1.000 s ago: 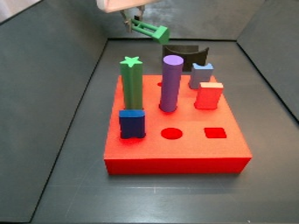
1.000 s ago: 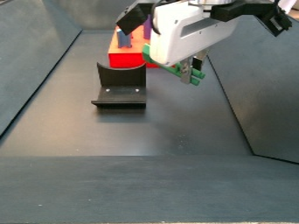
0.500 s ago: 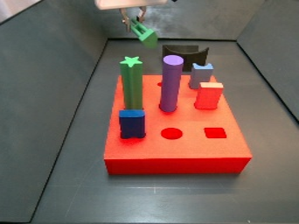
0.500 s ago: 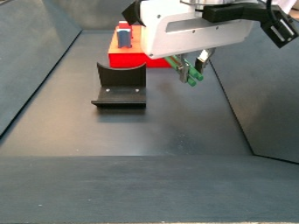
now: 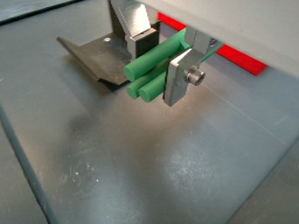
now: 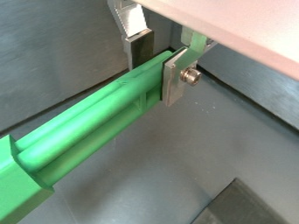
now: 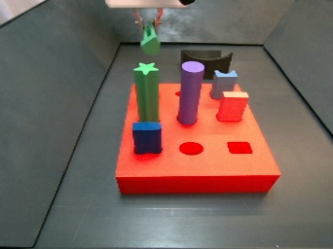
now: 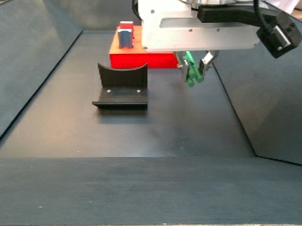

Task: Pick up the 3 prong object. Move up. Rotate the 3 prong object. Place the 3 prong object on the fixture. Regrasp the 3 prong object. Move to above the board. Insert the 3 prong object.
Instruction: Rotate the 3 prong object.

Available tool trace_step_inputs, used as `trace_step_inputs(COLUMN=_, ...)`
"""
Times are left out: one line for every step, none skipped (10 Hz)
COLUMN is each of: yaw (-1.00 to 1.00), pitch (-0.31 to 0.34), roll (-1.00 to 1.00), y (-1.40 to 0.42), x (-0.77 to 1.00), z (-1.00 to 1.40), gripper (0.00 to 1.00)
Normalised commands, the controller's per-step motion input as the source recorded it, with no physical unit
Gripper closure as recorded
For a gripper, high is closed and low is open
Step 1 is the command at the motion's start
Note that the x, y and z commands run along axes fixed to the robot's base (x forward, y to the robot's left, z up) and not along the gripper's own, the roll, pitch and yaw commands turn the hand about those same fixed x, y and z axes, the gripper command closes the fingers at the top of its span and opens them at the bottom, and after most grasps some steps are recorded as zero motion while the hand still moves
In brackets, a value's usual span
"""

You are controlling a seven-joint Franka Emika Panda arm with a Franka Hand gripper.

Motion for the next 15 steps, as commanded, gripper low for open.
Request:
trace_step_inputs(yaw=-0.30, pitch=-0.014, roll=0.00, y=0.02, x=0.02, z=-0.03, gripper=1.00)
trace_step_inputs(yaw=0.00, pitch=0.000, roll=0.00, y=0.00, x=0.00, z=-1.00, gripper=1.00)
trace_step_inputs(yaw=0.03, pitch=-0.007, roll=0.00, y=0.00, x=0.01, z=-1.00, gripper=1.00)
trace_step_inputs(yaw=0.03, pitch=-0.014, roll=0.01, y=0.01, x=0.02, z=-1.00, gripper=1.00)
trace_step_inputs(yaw=0.03, pitch=-0.016, roll=0.01, y=0.01, x=0.02, z=-1.00, gripper=1.00)
trace_step_inputs(yaw=0.02, pitch=-0.008, roll=0.01, y=0.01, x=0.03, z=-0.99, gripper=1.00)
trace_step_inputs(yaw=0.02, pitch=-0.007, roll=0.01, y=0.02, x=0.04, z=-0.84, gripper=1.00)
trace_step_inputs(yaw=0.01, pitch=-0.004, roll=0.02, y=0.02, x=0.03, z=-0.63, gripper=1.00)
trace_step_inputs(yaw=0.01, pitch=-0.007, roll=0.02, y=0.02, x=0.03, z=-0.53, gripper=1.00)
trace_step_inputs(yaw=0.01, pitch=-0.007, roll=0.03, y=0.02, x=0.03, z=-0.34, gripper=1.00)
trace_step_inputs(yaw=0.00, pitch=0.000, roll=0.00, y=0.00, x=0.00, z=0.00, gripper=0.00)
trace_step_inputs(yaw=0.00, pitch=0.000, roll=0.00, y=0.00, x=0.00, z=1.00, gripper=0.00)
trace_step_inputs(yaw=0.00, pitch=0.012, roll=0.00, y=0.00, x=-0.01, z=1.00, gripper=0.00)
trace_step_inputs(yaw=0.00, pitch=0.022, roll=-0.01, y=0.00, x=-0.01, z=1.00, gripper=0.00)
trace_step_inputs(yaw=0.00, pitch=0.027, roll=-0.01, y=0.00, x=-0.02, z=1.00, gripper=0.00)
